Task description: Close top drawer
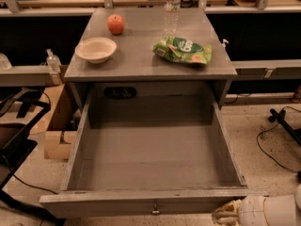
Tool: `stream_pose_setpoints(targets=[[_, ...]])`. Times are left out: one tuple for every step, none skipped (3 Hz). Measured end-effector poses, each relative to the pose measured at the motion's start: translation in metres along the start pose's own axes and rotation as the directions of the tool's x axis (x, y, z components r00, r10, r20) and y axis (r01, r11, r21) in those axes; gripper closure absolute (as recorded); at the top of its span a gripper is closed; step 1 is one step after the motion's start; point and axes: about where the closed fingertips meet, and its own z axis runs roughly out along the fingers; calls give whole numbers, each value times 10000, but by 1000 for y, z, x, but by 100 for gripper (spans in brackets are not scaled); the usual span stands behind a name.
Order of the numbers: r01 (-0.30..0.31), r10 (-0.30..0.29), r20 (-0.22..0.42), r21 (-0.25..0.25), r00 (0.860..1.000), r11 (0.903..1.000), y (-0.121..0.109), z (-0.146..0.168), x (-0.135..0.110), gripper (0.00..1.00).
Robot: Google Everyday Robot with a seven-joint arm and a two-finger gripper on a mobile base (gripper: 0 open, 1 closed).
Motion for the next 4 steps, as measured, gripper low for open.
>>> stream_pose_setpoints(targets=[[51, -51, 61, 0, 10000, 10000, -6, 5, 0, 100], [89, -92, 341, 90, 9994, 9999, -26, 13, -5, 100], [212, -223, 634, 194, 9977, 9996, -54, 25, -17, 100], [250, -267, 737, 228, 9969, 9994, -65, 29, -23, 100]])
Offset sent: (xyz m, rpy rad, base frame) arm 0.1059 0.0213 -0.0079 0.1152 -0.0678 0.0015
